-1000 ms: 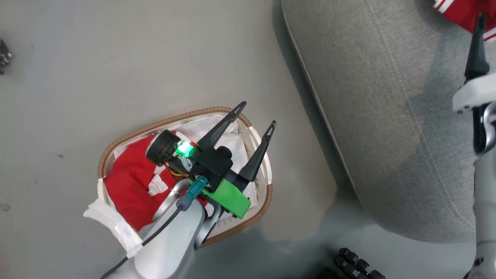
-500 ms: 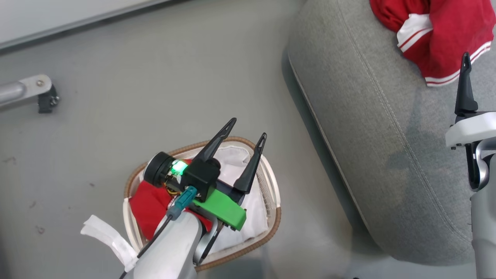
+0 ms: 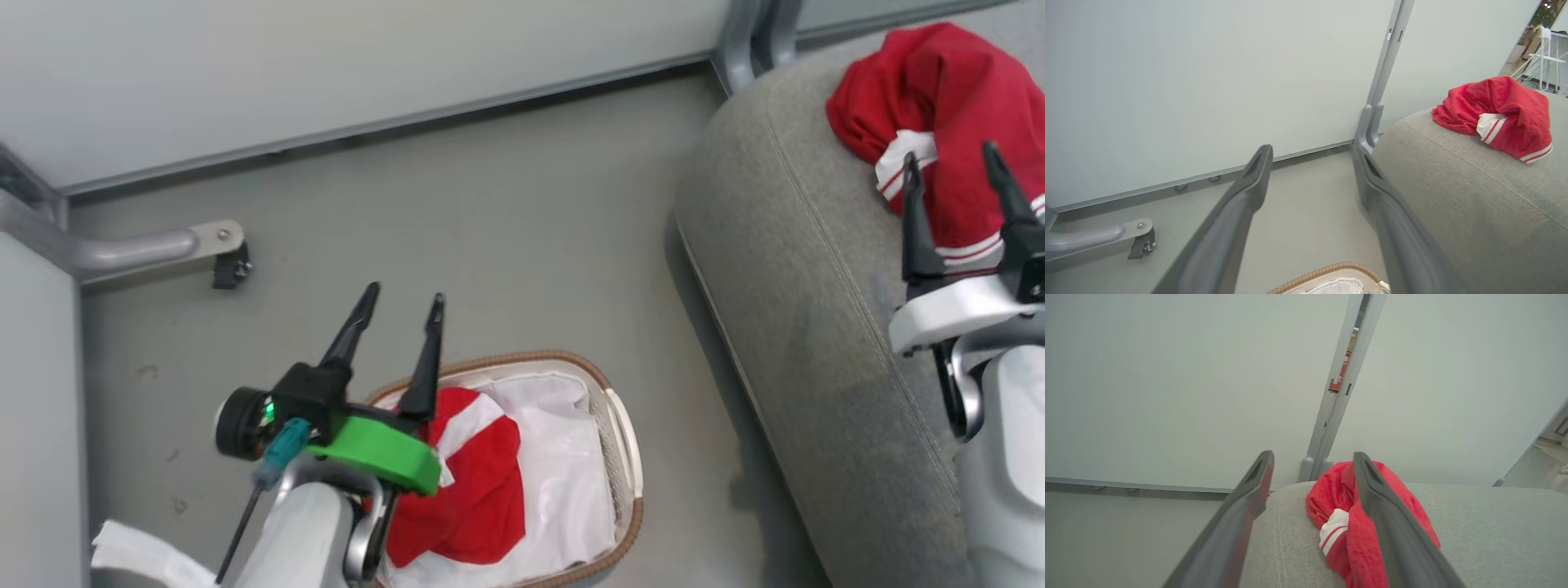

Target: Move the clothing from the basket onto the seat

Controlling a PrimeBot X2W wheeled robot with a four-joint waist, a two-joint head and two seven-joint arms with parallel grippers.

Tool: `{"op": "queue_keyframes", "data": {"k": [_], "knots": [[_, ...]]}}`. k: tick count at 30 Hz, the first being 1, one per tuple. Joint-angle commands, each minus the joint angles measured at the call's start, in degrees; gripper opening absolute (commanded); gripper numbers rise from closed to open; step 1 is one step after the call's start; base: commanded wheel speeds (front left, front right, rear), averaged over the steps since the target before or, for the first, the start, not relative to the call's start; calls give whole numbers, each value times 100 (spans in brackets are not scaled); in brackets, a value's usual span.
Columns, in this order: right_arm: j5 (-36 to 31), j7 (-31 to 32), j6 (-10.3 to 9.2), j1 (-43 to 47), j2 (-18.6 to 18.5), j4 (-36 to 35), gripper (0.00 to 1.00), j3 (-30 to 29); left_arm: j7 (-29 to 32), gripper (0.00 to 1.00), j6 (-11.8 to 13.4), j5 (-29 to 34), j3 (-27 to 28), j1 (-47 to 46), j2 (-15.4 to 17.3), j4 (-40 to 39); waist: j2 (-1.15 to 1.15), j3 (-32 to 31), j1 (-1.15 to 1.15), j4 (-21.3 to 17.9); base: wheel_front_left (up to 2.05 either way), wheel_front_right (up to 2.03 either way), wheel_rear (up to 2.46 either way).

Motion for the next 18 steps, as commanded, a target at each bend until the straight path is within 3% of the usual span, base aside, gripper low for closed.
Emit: {"op": "queue_keyframes", "data": {"k": [1, 8, 18], "knots": [[42, -1, -8, 142, 22, -56, 100, 62, 3, 100, 52, -9, 155, 197, 4, 2, 0, -494, 0, 438, 0, 0, 0], [247, -1, -8, 734, 350, -263, 100, 317, 3, 100, 237, -152, 1000, 825, -9, -130, 0, -859, 0, 673, 0, 0, 0], [797, -1, -7, 1526, 582, -155, 100, 562, 3, 100, 345, -349, 996, 1351, -8, -135, 0, -1091, 0, 800, 0, 0, 0]]}}
